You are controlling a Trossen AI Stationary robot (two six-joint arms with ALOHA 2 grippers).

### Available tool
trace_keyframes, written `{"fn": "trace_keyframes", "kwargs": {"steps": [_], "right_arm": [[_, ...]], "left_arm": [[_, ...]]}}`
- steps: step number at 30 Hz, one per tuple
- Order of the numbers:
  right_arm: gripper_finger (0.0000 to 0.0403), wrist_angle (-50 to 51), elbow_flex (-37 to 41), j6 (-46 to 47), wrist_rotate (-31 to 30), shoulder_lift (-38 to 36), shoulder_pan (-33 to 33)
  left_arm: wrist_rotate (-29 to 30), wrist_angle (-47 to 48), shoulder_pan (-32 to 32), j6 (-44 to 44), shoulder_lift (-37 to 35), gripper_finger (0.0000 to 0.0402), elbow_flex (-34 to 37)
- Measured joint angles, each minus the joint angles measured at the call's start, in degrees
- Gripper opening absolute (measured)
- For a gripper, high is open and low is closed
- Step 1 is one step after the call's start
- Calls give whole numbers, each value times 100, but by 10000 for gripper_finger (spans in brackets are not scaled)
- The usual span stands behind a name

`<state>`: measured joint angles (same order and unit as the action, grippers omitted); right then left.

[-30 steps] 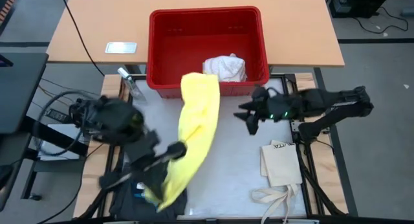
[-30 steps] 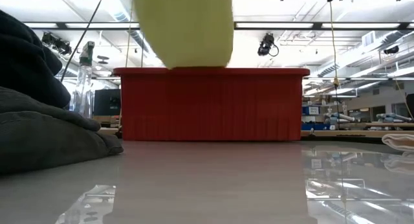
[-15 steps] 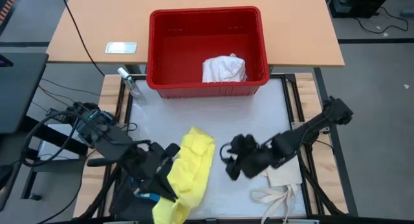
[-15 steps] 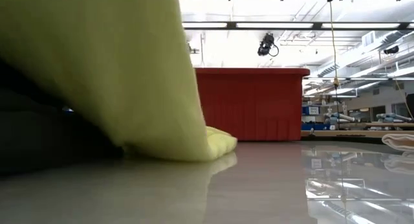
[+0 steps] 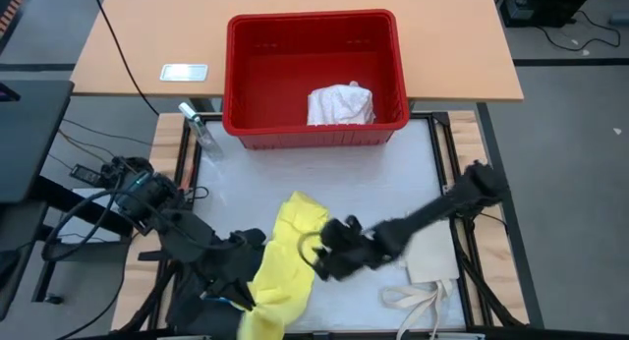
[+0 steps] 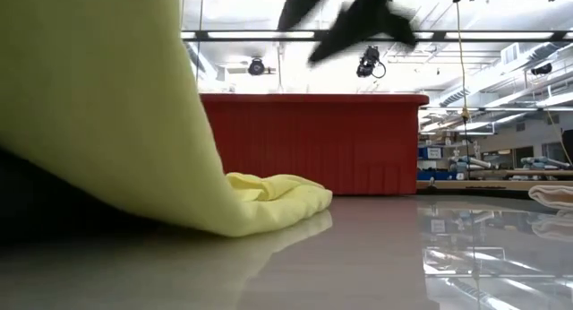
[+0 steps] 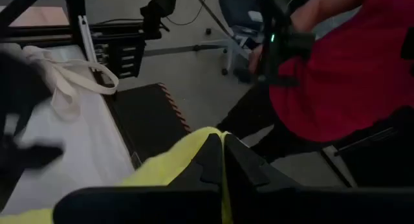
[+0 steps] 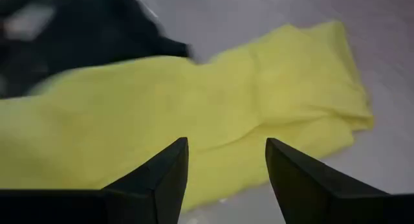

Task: Fold laundry
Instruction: Fold the yellow shirt

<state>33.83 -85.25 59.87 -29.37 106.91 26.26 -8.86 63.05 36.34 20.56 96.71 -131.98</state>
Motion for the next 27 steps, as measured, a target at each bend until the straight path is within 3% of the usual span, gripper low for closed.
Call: {"fn": "trace_keyframes", "kwargs": {"steps": [5, 11, 15, 18, 22, 27], "right_arm": [[212, -278, 2, -329, 556, 712, -841], [194, 116, 2, -619, 1299, 1232, -1527], [180, 855, -36, -974, 1464, 1451, -1789], [172, 1949, -19, -1110, 1204, 1428, -1918], [168, 2435, 435, -1446, 961, 917, -1959], [168, 2367, 1434, -1457, 752, -503, -2098]], "left_arm": [[13, -15, -16, 111, 0, 8, 0], [21, 38, -11, 380, 0, 26, 0], [252, 33, -14, 392, 0, 58, 0], [367, 92, -96, 382, 0, 85, 0], [740, 394, -396, 294, -58, 123, 0], [1432, 836, -1314, -38, -219, 155, -7]]}}
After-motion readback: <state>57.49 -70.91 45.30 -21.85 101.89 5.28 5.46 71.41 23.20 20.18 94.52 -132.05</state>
